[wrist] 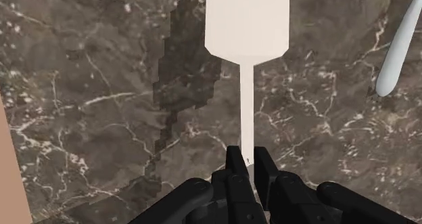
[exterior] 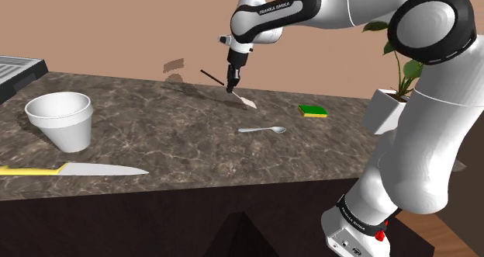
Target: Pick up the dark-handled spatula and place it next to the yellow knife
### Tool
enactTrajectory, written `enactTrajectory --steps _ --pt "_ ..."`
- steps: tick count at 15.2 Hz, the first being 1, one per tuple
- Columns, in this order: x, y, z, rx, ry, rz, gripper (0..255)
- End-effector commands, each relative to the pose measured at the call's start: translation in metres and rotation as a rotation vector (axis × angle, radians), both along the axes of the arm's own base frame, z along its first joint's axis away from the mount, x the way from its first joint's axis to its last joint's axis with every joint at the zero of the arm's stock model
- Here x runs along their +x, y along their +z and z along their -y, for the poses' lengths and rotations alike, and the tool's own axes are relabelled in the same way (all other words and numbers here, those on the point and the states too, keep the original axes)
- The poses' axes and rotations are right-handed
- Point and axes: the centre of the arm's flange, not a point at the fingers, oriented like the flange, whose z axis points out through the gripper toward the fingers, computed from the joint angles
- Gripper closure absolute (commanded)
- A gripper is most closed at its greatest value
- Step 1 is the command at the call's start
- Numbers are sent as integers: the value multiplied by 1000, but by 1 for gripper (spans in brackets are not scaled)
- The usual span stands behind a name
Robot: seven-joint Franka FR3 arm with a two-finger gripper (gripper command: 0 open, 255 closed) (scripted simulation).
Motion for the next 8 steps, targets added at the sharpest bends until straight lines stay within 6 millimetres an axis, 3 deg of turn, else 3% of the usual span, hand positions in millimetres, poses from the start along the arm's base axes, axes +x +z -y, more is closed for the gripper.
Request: enactTrajectory --steps 1,8 --pt "2 0 -25 0 -1 0 255" --pt "14 1 -117 0 -1 0 255"
